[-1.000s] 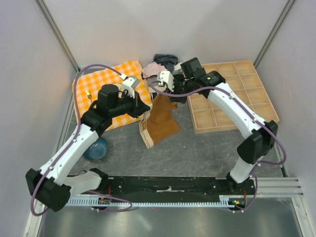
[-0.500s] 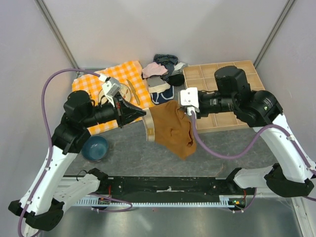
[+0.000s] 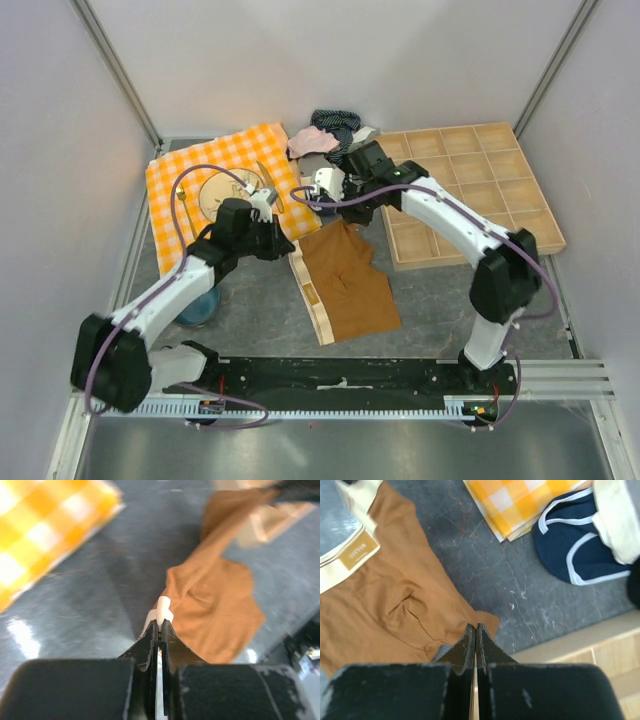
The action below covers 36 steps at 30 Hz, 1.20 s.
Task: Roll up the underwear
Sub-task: Fold the underwear at the center of the board.
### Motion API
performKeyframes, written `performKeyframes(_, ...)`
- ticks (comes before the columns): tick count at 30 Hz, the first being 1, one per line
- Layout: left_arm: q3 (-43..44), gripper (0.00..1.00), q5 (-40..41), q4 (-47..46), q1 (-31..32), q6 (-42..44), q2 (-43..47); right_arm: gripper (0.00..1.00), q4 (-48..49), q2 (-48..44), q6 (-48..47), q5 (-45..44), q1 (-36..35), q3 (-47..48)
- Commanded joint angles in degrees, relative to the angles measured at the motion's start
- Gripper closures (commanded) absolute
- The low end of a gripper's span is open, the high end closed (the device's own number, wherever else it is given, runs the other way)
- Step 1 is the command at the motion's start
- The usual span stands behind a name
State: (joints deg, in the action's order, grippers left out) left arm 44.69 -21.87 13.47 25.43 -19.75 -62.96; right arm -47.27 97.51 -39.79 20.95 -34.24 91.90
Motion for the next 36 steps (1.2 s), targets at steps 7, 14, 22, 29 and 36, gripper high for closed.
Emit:
performKeyframes(7, 6.02, 0.98, 10.18, -15.94, -9.43, -1.44, -20.09, 1.00, 5.34, 18.40, 2.09, -6.27, 1.01, 16.55)
performKeyframes(14, 7.17, 0.98, 12.46, -10.50, -9.61, 1.55, -16.59, 1.00, 7.18, 14.73, 2.00, -4.69, 2.16, 14.55)
performKeyframes(22, 3.04, 0.98, 9.31, -5.83, -9.61, 0.07, -12.28, 1.00, 6.84, 5.69, 0.07, 5.05, 2.25, -0.04)
performKeyframes(29, -1.70, 0.98, 4.03, -2.58, -6.02, -2.49, -7.62, 1.00, 3.77, -1.36, -3.80, 9.01, 2.25, -11.47)
performKeyframes(36, -6.10, 0.98, 2.18, -0.64, 0.31, -6.96, -1.48, 1.00, 0.78, -5.40, -7.49, 10.43, 2.25, -20.08)
